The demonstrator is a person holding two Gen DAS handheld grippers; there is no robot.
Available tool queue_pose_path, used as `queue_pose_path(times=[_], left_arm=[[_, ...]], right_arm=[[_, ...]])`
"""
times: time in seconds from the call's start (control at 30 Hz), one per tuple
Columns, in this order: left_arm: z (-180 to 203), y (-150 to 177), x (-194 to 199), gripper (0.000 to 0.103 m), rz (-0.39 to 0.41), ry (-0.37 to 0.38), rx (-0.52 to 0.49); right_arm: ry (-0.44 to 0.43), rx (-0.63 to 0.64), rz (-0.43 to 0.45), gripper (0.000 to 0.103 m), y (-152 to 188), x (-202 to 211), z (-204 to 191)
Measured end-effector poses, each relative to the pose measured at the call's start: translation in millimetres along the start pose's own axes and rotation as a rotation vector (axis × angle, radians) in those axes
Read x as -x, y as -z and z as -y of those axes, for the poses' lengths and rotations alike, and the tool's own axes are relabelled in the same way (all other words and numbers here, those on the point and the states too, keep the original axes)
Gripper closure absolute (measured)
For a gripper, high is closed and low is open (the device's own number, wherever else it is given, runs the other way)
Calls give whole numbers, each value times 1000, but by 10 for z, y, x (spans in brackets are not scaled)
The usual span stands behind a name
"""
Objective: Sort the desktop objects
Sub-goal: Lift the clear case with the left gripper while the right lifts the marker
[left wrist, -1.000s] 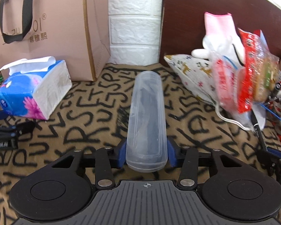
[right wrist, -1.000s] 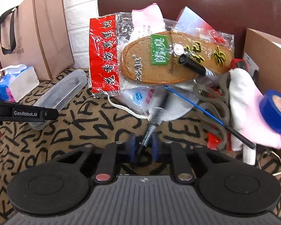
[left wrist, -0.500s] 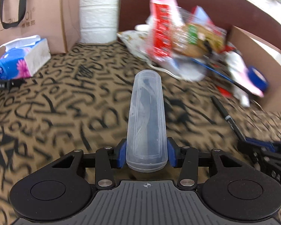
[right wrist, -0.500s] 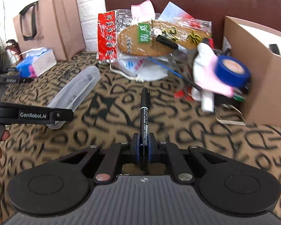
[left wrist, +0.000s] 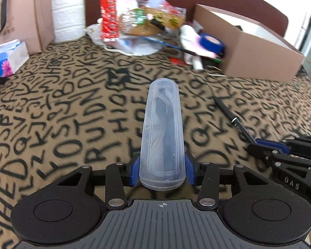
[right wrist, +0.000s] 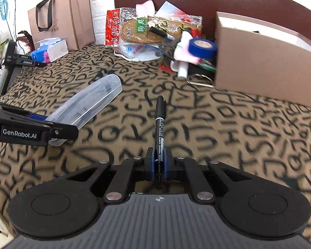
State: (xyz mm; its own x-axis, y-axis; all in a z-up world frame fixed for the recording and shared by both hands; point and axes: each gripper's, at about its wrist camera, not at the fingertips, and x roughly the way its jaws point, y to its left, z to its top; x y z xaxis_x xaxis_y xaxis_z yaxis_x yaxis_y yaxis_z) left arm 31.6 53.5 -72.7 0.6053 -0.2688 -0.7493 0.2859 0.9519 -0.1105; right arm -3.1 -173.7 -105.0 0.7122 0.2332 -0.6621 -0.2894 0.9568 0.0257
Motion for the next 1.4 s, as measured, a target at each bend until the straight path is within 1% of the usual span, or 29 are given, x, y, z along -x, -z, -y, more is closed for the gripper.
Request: queue_pose_path(times=[0.03,0.07,0.13,0.27,0.33,0.43,0.6,0.67,0.73,0.93,0.97,1.03,1.2,1.3,1.33,1.37,1.4], left_arm=[[28,23,9,57,0,0,-6],[51,39,15,44,2,-4,-13],[86,56,10,40,7,-11,-11],[123,-17,-49,25,5,-35,-5],[130,-74,-92,23,7,-45,-10],[129,-149,-171,23,1,-56,-9],[143,-228,-262,24,-8,-64,-12],[161,-241,-267,29,-10,-68,-23],[178,-242,-266,32,-12,-66,-34],[190,-238,-273,33,-15,-68,-44],[196,-241,-269,38,-16,-67,-49],[207,-244,-256,40,-17,-62,-56],[240,-243,-274,37,-20,-70,-58],[254,-240,-280,37,-23,-79,-71],[271,-242,-286,39,-22,-86,-75],[280,-242,-287,48,-22,-92,-80],[285,-245,-284,52,-22,-98,-81]], right_arm=[[4,18,0,93,38,42,-4],[8,35,1,93,77,81,-12],[10,35,3,93,135,133,-4],[10,10,11,93,115,105,9],[11,8,15,92,85,77,4],[11,-1,18,85,48,14,7],[14,-7,21,83,-2,-62,12],[14,-9,23,83,-11,-82,23],[15,-9,25,83,-9,-93,19],[18,-3,25,83,-18,-104,12],[18,-4,26,83,-17,-104,13],[20,-9,25,83,-24,-108,7],[17,3,14,84,-43,-118,5],[19,13,13,84,-46,-136,-12],[19,14,12,83,-46,-144,-12],[18,16,12,84,-46,-150,-12],[13,13,13,84,-43,-154,-6]])
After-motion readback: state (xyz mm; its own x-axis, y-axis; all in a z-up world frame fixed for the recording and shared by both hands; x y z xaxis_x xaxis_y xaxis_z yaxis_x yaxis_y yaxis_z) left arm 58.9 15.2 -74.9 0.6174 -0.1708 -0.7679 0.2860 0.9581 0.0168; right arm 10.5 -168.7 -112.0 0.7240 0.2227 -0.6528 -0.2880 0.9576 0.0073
